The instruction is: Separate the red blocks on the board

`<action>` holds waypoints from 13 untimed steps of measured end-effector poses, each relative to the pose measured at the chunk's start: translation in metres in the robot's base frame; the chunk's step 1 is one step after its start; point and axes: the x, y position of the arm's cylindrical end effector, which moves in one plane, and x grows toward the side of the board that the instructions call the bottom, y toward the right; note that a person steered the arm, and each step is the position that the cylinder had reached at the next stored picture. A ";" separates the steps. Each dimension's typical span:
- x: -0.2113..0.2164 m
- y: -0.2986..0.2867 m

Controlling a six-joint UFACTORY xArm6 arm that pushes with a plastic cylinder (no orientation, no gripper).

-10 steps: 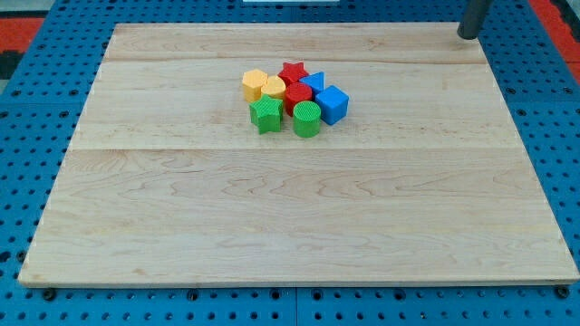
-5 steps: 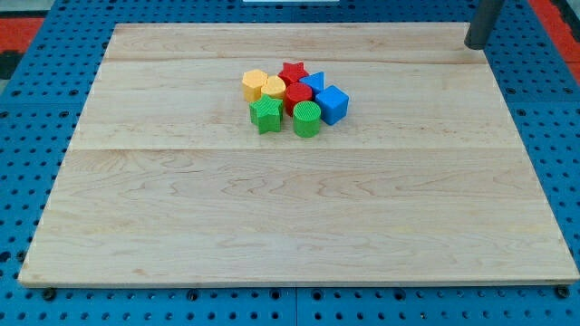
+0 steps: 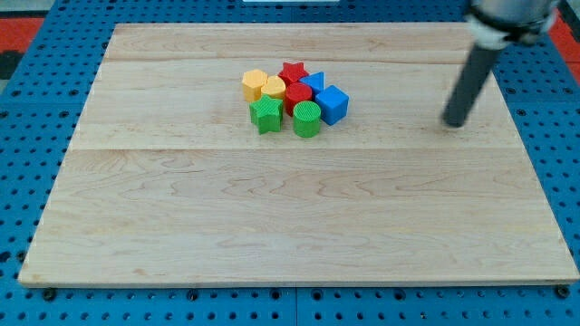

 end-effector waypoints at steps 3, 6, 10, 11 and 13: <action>-0.025 -0.153; -0.089 -0.169; -0.126 -0.290; -0.120 -0.287; -0.126 -0.271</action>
